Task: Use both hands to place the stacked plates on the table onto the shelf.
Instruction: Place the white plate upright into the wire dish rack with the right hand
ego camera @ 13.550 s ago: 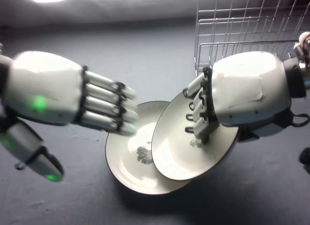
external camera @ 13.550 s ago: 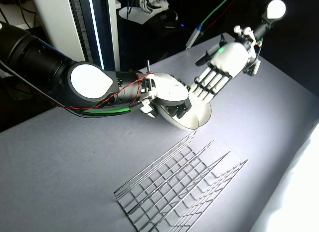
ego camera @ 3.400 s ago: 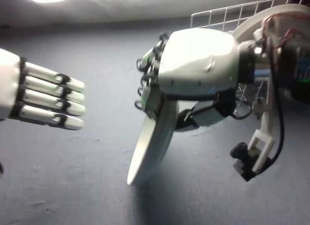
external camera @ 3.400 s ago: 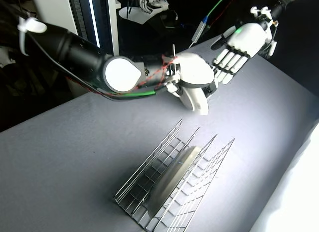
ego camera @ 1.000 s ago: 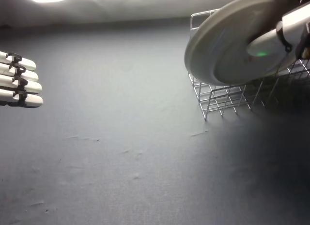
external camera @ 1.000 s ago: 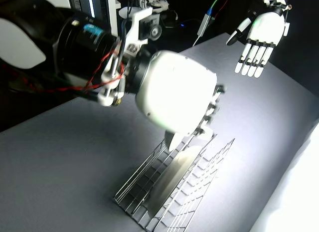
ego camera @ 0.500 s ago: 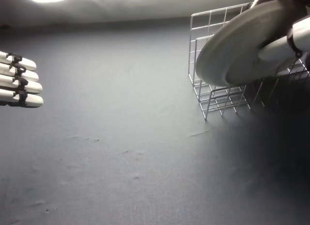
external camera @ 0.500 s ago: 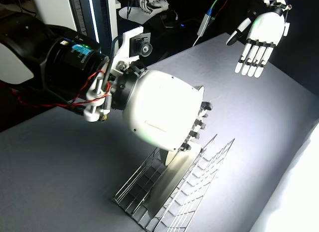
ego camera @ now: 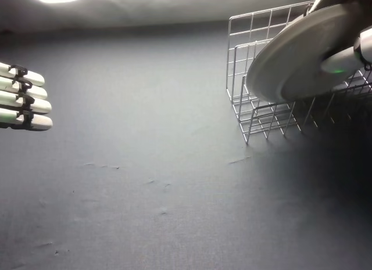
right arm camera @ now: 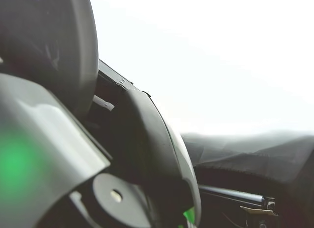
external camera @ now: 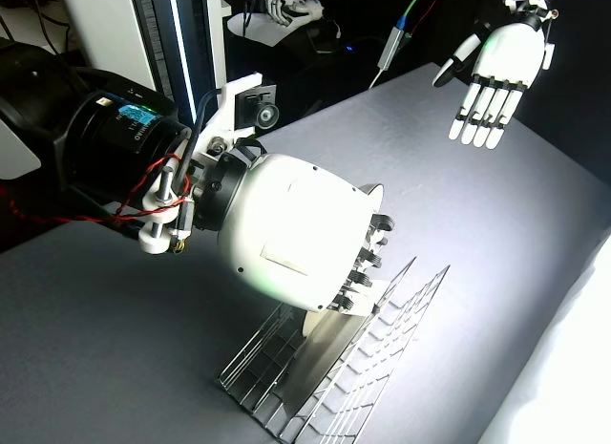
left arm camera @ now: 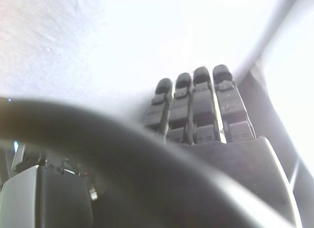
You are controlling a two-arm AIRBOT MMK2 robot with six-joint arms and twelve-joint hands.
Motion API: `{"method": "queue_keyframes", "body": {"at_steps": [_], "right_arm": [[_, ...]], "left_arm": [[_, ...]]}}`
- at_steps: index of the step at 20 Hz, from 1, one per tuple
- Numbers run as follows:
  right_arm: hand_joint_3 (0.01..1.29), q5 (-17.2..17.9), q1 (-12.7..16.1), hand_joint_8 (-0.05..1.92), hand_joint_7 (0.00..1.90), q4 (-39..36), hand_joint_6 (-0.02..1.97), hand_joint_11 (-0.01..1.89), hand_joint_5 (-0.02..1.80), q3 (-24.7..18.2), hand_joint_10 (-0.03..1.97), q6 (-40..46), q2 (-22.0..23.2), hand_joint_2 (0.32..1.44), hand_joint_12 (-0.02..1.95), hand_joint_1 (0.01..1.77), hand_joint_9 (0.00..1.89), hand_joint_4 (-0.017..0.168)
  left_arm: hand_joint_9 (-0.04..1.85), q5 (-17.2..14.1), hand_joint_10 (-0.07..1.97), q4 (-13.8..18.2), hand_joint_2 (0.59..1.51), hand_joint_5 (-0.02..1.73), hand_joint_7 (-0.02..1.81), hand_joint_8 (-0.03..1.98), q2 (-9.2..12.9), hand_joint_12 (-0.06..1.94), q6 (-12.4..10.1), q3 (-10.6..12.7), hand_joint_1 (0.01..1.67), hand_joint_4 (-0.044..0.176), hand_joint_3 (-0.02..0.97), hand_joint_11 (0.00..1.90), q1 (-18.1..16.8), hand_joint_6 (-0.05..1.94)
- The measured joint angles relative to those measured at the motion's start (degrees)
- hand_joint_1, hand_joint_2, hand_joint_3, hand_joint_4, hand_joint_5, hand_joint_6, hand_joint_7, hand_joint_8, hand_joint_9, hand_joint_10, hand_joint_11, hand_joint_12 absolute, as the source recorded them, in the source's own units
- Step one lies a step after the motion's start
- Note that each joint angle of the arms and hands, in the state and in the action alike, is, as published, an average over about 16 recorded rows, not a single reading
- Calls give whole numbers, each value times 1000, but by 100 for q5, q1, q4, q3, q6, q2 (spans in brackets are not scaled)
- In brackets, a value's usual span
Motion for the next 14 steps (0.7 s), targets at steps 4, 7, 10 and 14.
{"method": "queue_keyframes", "body": {"at_steps": [4, 7, 10, 14], "right_arm": [[14, 121, -116, 435, 1028, -108, 976, 531, 964, 33, 278, -11, 0, 992, 1318, 1249, 987, -2], [14, 226, -222, 284, 1033, -170, 1019, 498, 932, 51, 219, -19, -1, 1005, 1304, 1237, 972, -3], [14, 340, -340, 135, 1034, -205, 1035, 474, 901, 69, 162, -24, 0, 1017, 1294, 1225, 961, -5], [14, 512, -510, 25, 1022, -205, 807, 457, 874, 96, 107, -28, 2, 1025, 1288, 1201, 948, -7]], "left_arm": [[18, -5, 7, 0, 1111, 16, 16, -5, -2, -3, 0, 0, 13, -1, 10, 16, 0, 17], [19, -9, 7, 0, 1111, 16, 15, -5, -4, -3, 0, 0, 13, -1, 10, 16, 0, 17], [18, -13, 7, 0, 1111, 16, 16, -5, -5, -3, 0, 0, 14, -1, 11, 16, 0, 17], [18, -21, 7, 0, 1111, 16, 16, -4, -5, -3, 0, -2, 14, -1, 10, 16, 0, 17]]}}
